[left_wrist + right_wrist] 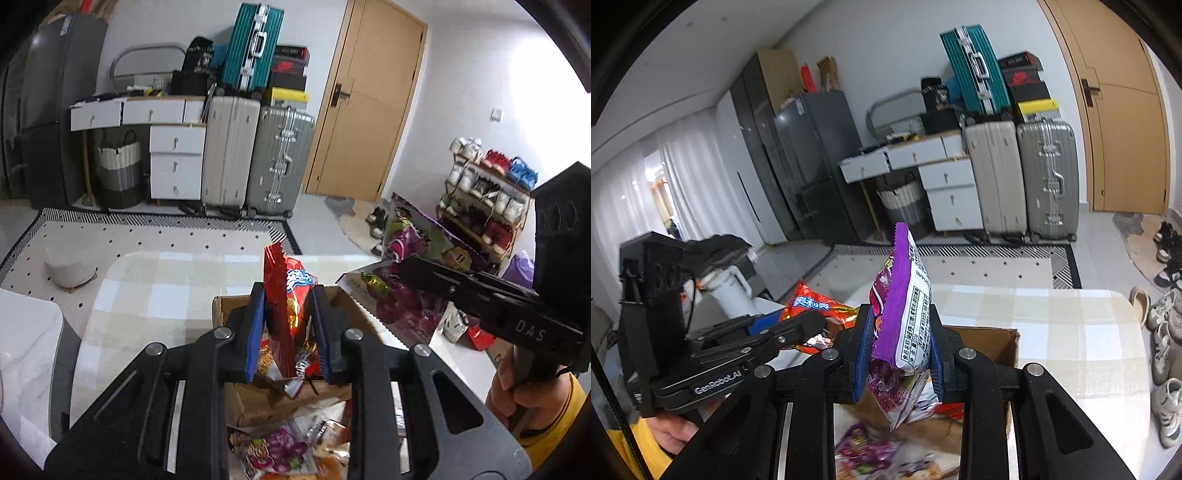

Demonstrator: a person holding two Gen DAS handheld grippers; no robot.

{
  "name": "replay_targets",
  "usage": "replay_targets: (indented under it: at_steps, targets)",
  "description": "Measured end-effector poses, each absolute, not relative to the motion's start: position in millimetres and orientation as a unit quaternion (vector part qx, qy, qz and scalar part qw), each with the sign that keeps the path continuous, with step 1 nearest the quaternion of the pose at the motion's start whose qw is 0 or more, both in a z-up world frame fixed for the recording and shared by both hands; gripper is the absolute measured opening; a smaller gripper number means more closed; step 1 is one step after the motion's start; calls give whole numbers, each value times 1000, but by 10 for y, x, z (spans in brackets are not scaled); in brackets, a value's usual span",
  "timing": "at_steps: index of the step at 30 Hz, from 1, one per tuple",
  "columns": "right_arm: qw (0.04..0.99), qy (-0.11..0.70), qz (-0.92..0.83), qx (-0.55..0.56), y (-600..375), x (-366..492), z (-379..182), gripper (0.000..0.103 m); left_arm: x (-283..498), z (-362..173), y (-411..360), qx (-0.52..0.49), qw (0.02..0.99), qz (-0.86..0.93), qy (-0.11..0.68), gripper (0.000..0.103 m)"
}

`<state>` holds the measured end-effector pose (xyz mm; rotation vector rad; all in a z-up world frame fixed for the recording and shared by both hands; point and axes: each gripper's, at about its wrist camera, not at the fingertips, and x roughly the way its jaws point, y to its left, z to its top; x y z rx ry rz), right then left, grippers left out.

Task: Organize snacks
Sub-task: 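Lift both held bags and carry them over the cardboard box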

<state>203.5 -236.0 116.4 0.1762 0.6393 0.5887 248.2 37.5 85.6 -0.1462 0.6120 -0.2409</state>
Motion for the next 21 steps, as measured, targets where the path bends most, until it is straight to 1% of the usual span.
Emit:
replay_targets:
  at_steps: [10, 21]
  targets:
    - [877, 389, 269, 82, -2274, 2728, 459, 27, 3556, 70, 138, -54, 919, -117, 373, 21]
    - [866, 419, 261, 77, -2255, 2967, 107, 27, 4032, -539, 67, -51, 909, -115, 397, 21]
